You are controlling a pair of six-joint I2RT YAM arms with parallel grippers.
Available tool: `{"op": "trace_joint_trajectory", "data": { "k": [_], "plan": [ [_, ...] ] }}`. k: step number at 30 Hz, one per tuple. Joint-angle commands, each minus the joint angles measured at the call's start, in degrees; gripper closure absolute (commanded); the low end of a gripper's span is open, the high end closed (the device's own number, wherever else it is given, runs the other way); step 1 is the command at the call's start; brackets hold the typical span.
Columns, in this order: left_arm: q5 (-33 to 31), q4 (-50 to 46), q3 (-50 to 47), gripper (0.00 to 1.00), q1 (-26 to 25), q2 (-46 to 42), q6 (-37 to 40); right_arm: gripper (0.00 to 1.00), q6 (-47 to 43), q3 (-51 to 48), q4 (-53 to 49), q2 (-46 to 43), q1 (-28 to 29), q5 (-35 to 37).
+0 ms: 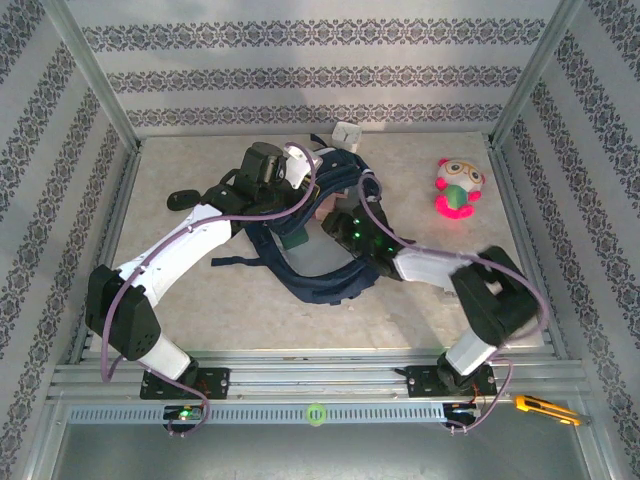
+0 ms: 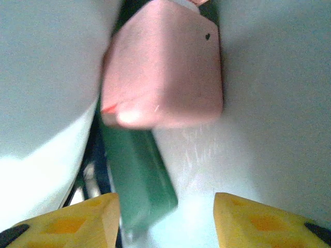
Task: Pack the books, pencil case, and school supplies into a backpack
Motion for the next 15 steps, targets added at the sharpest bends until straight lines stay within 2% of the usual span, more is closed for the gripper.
{"op": "trace_joint_trajectory", "data": {
  "k": [1,7,11,15],
  "plan": [
    [1.78,5.7,-0.34,0.97,0.61,-3.56,0.51,0.45,-6.08,-3.47,-7.5,-11.22,-0.33,0.73],
    [5.37,5.39,-2.32,0.97,0.58,-2.43,1.99,0.42,-15.47,-2.07,-27.19,-28.93,-3.12,2.03],
    [8.94,4.82,-4.52,0.98,-0.35,-1.04,4.15,0.41,-20.21,0.08,-34.17,-34.57,-5.98,1.87],
    [12.98,4.03,-7.83,0.98,-2.97,1.26,8.64,0.4,-22.99,0.46,-36.71,-36.46,-8.44,0.47]
  ]
}}
